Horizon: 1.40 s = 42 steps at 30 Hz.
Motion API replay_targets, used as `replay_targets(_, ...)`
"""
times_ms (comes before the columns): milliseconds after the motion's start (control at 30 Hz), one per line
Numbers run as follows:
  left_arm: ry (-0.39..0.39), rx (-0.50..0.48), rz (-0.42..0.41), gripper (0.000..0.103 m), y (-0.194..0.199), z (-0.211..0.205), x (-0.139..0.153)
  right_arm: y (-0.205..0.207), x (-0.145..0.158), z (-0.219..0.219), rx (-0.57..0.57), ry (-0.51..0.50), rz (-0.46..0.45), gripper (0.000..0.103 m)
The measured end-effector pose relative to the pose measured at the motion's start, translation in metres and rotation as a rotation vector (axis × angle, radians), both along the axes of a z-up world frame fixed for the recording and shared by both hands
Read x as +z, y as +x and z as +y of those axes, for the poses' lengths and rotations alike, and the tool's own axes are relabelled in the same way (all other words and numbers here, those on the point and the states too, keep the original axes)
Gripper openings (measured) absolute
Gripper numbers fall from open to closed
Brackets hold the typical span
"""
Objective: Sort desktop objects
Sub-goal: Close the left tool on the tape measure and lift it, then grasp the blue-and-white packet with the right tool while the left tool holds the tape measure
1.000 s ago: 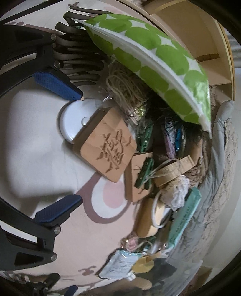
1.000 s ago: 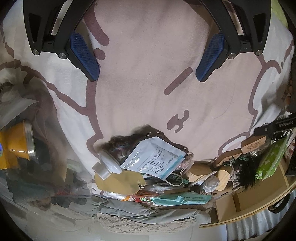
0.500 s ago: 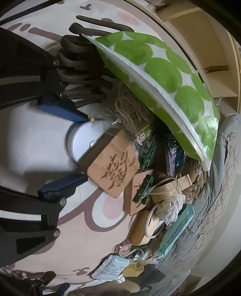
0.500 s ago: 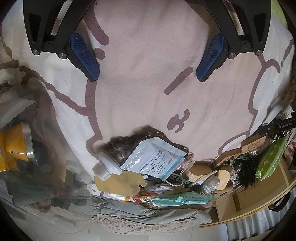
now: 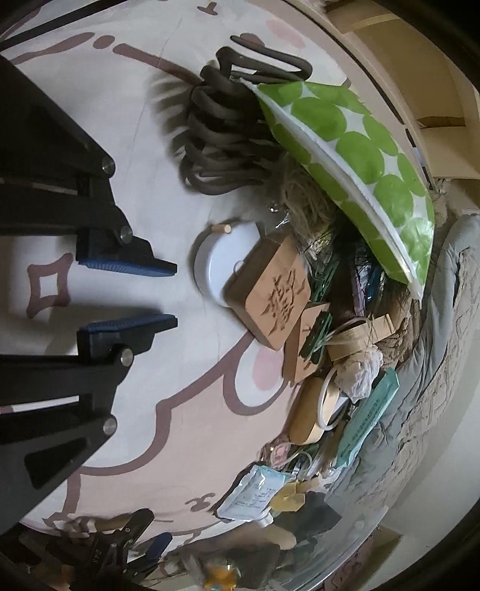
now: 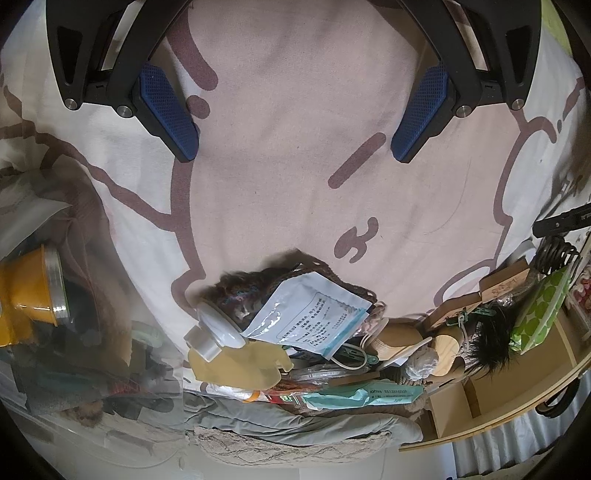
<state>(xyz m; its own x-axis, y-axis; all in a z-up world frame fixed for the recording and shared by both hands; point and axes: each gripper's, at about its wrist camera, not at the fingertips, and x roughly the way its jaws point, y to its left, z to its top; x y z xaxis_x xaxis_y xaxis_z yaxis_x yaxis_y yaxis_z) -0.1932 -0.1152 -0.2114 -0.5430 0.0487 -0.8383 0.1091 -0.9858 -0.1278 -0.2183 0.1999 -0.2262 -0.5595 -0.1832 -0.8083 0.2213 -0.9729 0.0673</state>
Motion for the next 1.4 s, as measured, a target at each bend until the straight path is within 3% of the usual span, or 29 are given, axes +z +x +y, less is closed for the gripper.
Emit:
replay_targets(67,-0.022,0.022,0.004,0.029,-0.002,-0.001,-0.002,0.000,0.000,0.000,0.000,-0.002,0.000,0.103)
replay_targets(133,0.000,0.028,0.007,0.069,-0.008,-0.004,-0.005,0.000,0.000,0.000,0.000,-0.001,0.000,0.103)
replay_targets(167,0.008,0.029,0.015,0.072,-0.012,-0.005,-0.005,0.000,0.000,-0.001,0.000,-0.002,0.000,0.103)
replay_targets(333,-0.082,0.035,0.005,0.073,-0.032,-0.004,-0.011,0.000,0.000,-0.002,0.000,0.000,0.000,0.103)
replay_targets(667,-0.152,0.018,0.016,0.072,-0.055,-0.001,-0.017,0.000,-0.001,-0.001,0.000,0.007,0.001,0.103)
replay_targets(733,-0.120,-0.009,0.025,0.056,-0.055,-0.001,-0.018,0.000,-0.001,-0.002,0.000,0.005,0.000,0.103)
replay_targets(967,-0.068,-0.067,0.016,0.056,-0.032,0.008,-0.014,0.000,0.000,-0.001,0.000,-0.003,0.003,0.103)
replay_targets(1233,0.097,-0.185,-0.005,0.056,0.009,0.048,-0.005,-0.003,-0.001,-0.001,0.002,-0.010,-0.009,0.103)
replay_targets(1400,0.041,-0.225,-0.002,0.057,0.006,0.077,-0.011,-0.004,0.003,-0.001,0.006,-0.008,-0.020,0.103)
